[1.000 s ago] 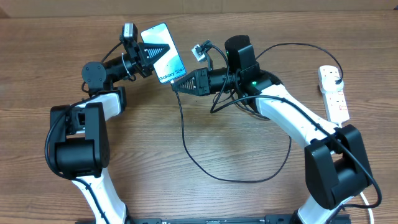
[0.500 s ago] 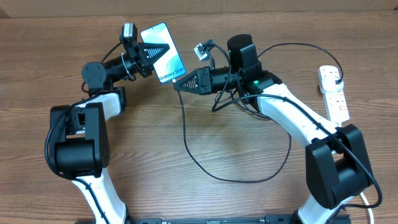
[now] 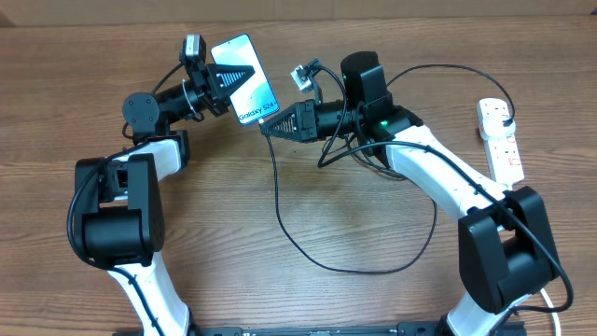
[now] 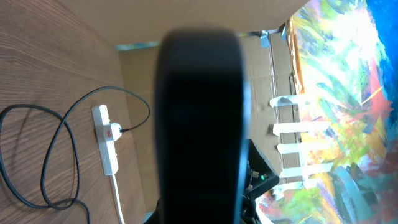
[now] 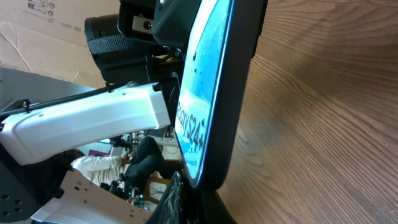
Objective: Plug charger to phone and switch on socket
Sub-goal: 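Push the USB-C plug up into the phone's port with the right gripper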
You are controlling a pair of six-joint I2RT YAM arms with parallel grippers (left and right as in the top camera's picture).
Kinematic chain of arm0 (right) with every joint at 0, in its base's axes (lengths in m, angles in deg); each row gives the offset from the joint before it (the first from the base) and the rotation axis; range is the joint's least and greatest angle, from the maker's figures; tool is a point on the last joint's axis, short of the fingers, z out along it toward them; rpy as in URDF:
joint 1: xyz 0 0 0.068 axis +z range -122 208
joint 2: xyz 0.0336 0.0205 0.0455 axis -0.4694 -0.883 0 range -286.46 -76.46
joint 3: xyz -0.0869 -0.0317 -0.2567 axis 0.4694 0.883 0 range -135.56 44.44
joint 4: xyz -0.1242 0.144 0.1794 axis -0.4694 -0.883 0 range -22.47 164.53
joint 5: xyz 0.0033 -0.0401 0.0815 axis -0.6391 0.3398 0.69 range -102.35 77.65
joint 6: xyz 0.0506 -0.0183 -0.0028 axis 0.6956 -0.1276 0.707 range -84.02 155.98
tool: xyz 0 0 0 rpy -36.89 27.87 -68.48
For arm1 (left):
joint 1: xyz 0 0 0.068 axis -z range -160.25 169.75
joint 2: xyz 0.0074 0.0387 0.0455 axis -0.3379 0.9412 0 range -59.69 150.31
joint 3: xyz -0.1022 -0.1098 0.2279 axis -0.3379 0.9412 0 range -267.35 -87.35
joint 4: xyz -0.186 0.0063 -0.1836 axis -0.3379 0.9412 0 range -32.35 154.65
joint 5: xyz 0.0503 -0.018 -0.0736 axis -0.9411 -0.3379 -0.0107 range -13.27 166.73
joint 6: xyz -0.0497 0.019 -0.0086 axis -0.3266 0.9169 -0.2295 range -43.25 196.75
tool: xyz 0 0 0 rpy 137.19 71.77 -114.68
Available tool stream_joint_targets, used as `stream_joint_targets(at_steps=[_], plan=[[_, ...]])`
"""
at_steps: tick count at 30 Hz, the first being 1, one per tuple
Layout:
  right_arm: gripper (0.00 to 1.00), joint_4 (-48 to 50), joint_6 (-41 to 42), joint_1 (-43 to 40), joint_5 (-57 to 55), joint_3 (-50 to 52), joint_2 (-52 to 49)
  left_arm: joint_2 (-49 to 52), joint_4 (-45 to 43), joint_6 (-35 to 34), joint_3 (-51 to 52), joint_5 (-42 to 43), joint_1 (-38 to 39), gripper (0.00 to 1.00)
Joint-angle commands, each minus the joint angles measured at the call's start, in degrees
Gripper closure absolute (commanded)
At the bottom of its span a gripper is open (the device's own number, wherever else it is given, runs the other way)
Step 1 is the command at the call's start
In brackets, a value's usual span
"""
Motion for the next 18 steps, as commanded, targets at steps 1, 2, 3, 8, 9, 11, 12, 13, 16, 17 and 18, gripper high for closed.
stream_joint_targets(at_steps=[1,2,3,8,9,11,12,13,16,17,18], plan=[[0.96,0.63,0.68,-0.83,-1.25,0.26,0.0,-0.57,-0.63,1.81,-1.29,1.88,0.44,0.96],[0.96,0.63,0.68,-0.83,-1.22,0.26,0.0,-0.57,-0.63,1.84,-1.29,1.92,0.44,0.95],[0.96,0.63,0.68,-0.83,-1.22,0.26,0.0,-0.57,-0.63,1.9,-1.29,2.01,0.44,0.95],[0.96,0.66,0.7,-0.83,-0.33,0.24,0.0,-0.57,-0.63,2.23,-1.29,2.23,0.35,0.96],[0.96,0.63,0.7,-0.85,-0.17,0.24,0.0,-0.57,-0.63,2.25,-1.29,2.23,0.33,0.96],[0.96,0.66,0.74,-0.94,0.13,0.24,0.0,-0.57,-0.63,2.4,-1.29,2.25,0.13,0.96],[0.96,0.68,0.87,-1.01,0.31,0.24,0.0,-0.57,-0.63,2.4,-1.29,2.27,0.04,0.96],[0.96,0.66,0.9,-1.09,0.48,0.24,0.0,-0.57,-0.63,2.4,-1.29,2.27,0.0,0.96],[0.96,0.63,0.87,-1.42,0.44,0.24,0.0,-0.57,-0.66,2.38,-1.29,2.27,0.0,0.96],[0.96,0.63,0.9,-1.57,0.44,0.24,0.0,-0.57,-0.63,2.38,-1.29,2.29,0.0,0.96],[0.96,0.63,0.9,-1.7,0.44,0.24,0.0,-0.57,-0.63,2.38,-1.29,2.34,0.0,0.96]])
